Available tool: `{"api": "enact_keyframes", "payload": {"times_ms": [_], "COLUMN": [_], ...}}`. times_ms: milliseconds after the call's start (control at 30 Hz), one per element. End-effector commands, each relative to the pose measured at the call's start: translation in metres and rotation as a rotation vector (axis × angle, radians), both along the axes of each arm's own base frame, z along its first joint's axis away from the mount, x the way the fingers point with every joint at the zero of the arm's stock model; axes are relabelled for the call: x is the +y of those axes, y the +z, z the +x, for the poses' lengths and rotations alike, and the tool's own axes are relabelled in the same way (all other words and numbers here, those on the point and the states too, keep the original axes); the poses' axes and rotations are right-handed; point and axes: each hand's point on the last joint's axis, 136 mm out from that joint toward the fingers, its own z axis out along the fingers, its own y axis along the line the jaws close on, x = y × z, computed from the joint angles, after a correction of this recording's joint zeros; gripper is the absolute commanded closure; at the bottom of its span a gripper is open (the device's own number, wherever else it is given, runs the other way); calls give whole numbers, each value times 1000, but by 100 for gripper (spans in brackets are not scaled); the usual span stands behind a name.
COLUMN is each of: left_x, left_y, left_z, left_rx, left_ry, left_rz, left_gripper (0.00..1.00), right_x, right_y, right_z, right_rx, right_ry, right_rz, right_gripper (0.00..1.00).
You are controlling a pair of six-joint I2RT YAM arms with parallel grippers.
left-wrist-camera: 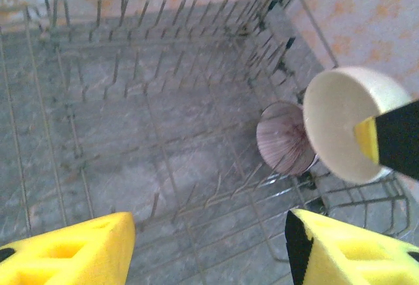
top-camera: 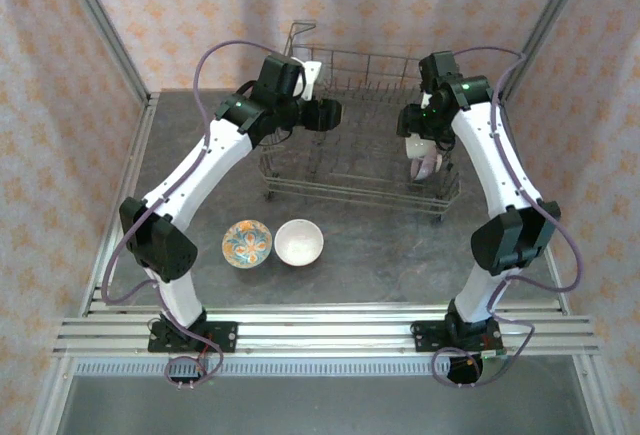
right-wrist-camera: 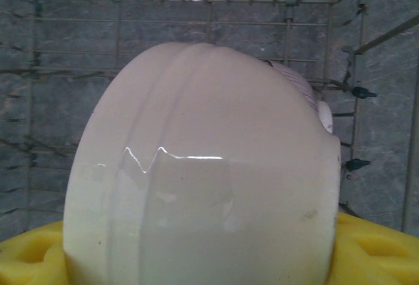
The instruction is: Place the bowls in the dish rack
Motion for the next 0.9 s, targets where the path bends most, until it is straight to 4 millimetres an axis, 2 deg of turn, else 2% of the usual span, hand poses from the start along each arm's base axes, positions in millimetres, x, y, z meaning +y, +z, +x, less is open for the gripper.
{"api": "enact_keyframes", "payload": {"times_ms": [0,400,633,867], "left_x": [15,38,44,44], "left_y": [-16,-28,-30,-33], "left_z": [-2,-13,-14,-15], "left_rx": [16,46,52,63], "left_ry": [31,70,79,77], "left_rz": [50,69,71,74], "left_gripper": [36,36,36,36], "right_x": [-8,-4,-3,-5], "right_y": [15,-22,-33,-35], "right_z": [9,27,28,24], "right_rx": [-55,35,60,72], "right_ry": [-14,-11,-13,-24], "right_rz": [-81,-121,-124,-137], "right_gripper": [46,46,46,46]}}
